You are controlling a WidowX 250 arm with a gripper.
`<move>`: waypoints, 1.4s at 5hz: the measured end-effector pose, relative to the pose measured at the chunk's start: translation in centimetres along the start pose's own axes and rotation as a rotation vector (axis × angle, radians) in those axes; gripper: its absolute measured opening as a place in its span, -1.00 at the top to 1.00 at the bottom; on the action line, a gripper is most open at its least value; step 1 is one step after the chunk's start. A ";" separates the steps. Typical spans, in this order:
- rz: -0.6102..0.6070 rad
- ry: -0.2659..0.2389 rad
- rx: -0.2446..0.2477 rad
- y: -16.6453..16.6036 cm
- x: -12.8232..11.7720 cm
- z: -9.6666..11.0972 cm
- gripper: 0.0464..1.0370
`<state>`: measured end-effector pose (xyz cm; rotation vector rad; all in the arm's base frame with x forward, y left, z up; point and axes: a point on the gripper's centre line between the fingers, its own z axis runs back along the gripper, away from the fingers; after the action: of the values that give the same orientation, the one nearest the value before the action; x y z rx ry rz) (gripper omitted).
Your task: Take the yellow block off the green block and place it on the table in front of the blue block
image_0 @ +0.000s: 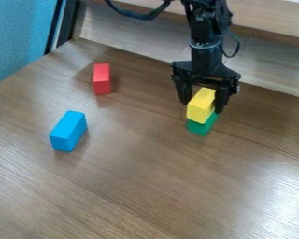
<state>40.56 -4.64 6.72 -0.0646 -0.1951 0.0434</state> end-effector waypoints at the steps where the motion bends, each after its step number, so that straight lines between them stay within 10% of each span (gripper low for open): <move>1: 0.010 -0.022 -0.004 -0.3 0.2 -0.2 -0.30; 4: 0.011 -0.081 -0.096 1.1 -2.1 4.1 -0.11; 7: -0.034 0.007 -0.007 5.5 -10.2 2.2 -0.11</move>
<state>29.91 0.50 6.48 -0.0687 -0.1891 0.0086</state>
